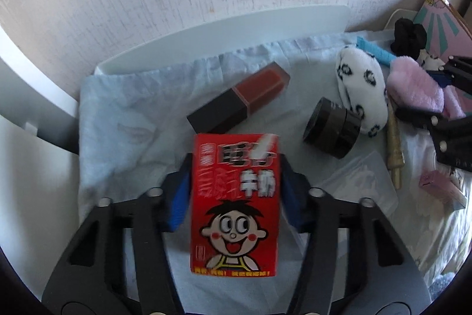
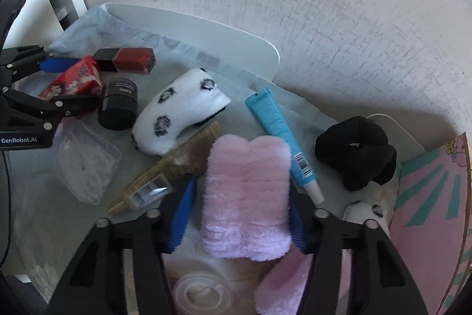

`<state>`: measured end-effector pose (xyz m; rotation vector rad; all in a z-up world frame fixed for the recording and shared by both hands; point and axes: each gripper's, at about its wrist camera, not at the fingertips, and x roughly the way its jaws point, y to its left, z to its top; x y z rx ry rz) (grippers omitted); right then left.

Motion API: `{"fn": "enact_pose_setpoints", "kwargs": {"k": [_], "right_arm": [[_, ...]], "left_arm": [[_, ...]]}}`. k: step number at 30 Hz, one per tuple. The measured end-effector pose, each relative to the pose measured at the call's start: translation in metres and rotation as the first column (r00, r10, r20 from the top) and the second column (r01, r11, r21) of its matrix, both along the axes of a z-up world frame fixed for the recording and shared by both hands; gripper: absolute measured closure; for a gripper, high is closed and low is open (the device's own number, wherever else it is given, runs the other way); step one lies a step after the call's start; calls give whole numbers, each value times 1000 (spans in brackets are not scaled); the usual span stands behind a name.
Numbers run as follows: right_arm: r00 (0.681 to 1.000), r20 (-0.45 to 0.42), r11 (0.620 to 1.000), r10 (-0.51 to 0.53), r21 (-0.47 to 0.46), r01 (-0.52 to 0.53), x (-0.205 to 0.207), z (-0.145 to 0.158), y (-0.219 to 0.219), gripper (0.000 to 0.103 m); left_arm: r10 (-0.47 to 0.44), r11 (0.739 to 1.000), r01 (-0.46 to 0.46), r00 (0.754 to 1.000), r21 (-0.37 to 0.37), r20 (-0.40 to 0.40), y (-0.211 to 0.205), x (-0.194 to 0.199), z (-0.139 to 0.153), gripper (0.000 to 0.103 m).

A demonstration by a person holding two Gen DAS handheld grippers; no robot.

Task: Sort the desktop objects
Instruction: 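Grasp the red milk carton with the left gripper while the right grasps the pink hair tie, then carry the milk carton and pink hair tie over the cardboard box with both grippers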

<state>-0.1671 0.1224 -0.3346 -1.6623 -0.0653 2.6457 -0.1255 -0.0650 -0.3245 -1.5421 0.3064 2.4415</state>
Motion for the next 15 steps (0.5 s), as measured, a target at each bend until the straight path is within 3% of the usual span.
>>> {"fn": "enact_pose_setpoints", "kwargs": {"k": [1, 6, 15], "right_arm": [[1000, 0, 1000, -4, 8, 4, 0, 0, 1, 61], [999, 2, 998, -47, -46, 47, 2, 2, 10, 65], [993, -51, 988, -109, -113, 103, 22, 40, 15, 65]], "left_arm": [[4, 1000, -4, 1000, 2, 4, 0, 1, 0, 57], [23, 1000, -23, 1000, 15, -4, -1, 11, 5, 58], [79, 995, -75, 995, 58, -64, -4, 36, 65, 57]]}}
